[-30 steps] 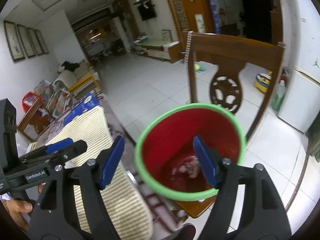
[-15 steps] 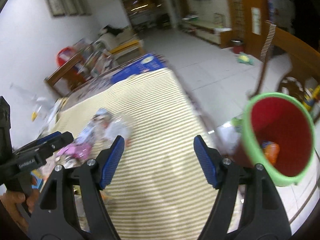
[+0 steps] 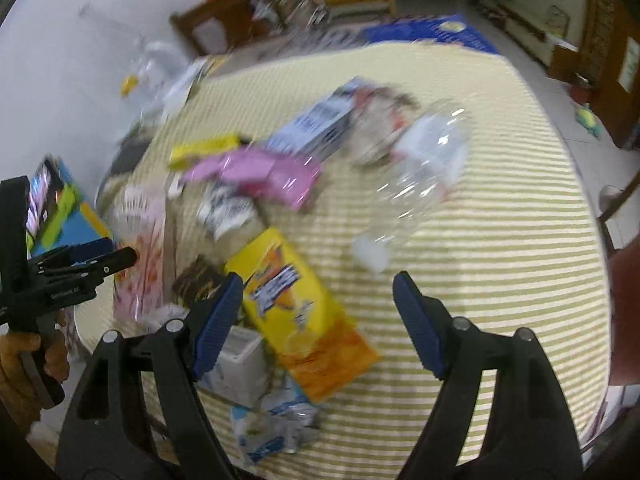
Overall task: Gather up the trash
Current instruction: 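Grasp the Pocky strawberry box with the left tool while the right grasps the yellow tea carton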
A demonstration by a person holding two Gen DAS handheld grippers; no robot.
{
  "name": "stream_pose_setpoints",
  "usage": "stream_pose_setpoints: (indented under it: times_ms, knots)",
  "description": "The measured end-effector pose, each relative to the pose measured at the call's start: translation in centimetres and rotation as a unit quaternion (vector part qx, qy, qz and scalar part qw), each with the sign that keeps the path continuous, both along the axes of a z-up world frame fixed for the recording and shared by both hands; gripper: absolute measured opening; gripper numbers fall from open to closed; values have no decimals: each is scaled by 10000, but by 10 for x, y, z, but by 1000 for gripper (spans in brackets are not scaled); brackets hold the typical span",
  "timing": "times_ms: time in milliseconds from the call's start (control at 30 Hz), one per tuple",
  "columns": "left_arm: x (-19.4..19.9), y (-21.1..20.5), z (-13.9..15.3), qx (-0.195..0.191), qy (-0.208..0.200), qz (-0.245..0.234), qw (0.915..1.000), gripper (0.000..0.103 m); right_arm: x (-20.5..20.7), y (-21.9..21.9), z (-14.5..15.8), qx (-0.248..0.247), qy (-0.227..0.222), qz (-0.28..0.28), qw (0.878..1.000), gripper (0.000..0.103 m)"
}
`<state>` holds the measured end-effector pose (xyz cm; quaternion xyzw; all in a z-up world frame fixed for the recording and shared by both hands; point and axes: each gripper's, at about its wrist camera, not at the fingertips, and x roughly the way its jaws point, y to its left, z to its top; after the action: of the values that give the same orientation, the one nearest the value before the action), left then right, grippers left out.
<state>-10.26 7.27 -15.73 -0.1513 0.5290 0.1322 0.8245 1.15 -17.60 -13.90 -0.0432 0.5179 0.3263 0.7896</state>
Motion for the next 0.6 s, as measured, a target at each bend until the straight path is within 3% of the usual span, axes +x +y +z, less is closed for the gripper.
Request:
stream_pose_setpoints:
  times_ms: [167,233,300,433,600]
  knots:
    - [14,8,-28,-534,108,28,9985,71,-5,17,-8,-288,94,73,9995,75]
    - [22,9,-35,-621,104,-19,9980,67,-7,18,-13,-442,108,78,9989,75]
    - [32,9,-40,-698,114,-71,9975,55,-10,17,-17,-608,88,123,9980,76]
    - [43,0,-37,-625,0,-191,9979,53,-13,21,-25,-898,64,255,9956,77]
    - [58,-9,-15,-224,-295,-470,9982,53,-15,34,-36,-1244,-51,523,9908,80]
